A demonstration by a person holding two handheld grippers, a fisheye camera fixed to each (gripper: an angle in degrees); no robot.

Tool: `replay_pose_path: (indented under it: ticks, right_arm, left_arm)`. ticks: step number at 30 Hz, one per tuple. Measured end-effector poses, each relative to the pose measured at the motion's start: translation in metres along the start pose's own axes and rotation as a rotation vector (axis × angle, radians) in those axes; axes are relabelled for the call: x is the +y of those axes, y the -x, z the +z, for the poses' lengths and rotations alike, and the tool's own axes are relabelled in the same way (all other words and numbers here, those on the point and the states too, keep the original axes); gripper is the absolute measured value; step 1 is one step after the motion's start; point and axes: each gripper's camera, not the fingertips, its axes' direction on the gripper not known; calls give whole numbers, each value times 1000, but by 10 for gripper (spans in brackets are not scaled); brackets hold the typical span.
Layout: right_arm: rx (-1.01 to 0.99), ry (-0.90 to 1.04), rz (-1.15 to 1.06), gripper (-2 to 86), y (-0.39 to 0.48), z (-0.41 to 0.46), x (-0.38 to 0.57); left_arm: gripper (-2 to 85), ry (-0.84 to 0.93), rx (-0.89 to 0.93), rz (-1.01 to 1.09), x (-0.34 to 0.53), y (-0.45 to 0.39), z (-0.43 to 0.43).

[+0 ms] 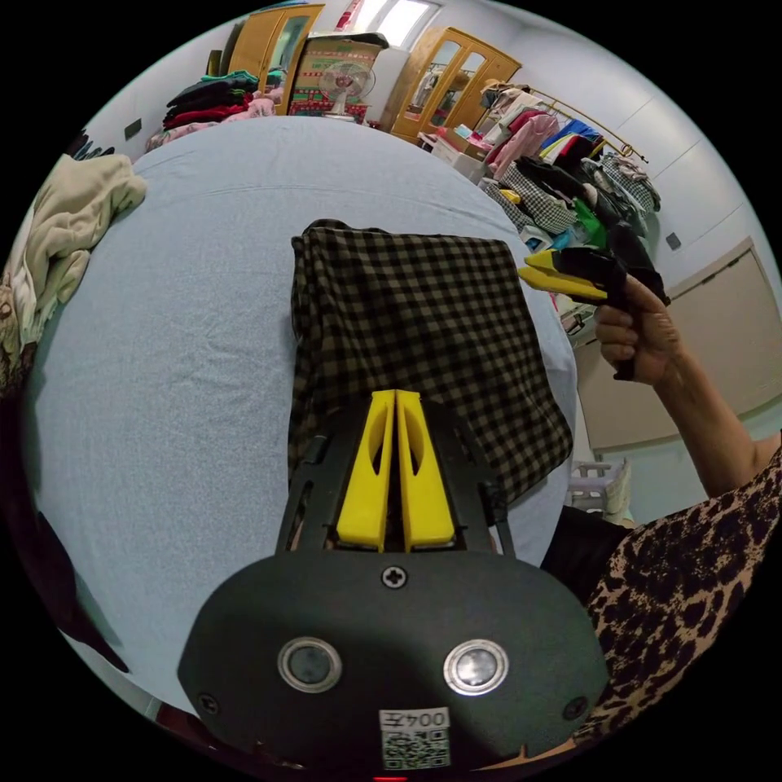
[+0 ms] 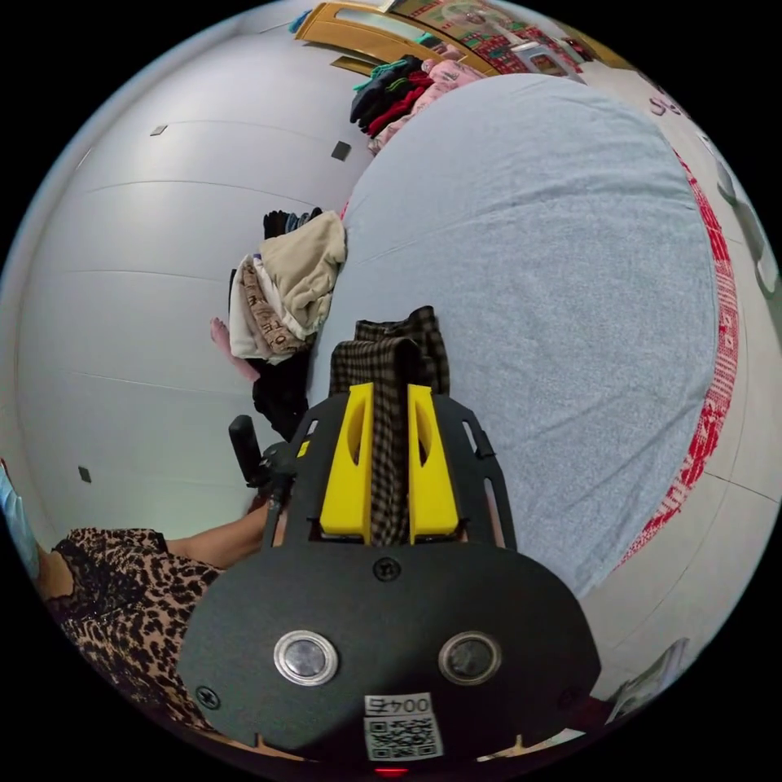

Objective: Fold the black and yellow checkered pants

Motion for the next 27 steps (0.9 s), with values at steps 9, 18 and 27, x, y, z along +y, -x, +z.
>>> replay_pose_path:
  ticks: [9, 18, 27]
  right_arm:
    - [162, 36, -59, 16, 0, 3, -27]
    - [252, 14, -98, 46, 8, -17, -5]
    - [445, 77, -515, 80, 69, 29, 44]
  left_arm:
    - [1, 1, -6, 6, 18, 0, -8]
    - [5, -17, 58, -5, 34, 17, -44]
    - [46, -81, -39, 55, -4, 52, -61]
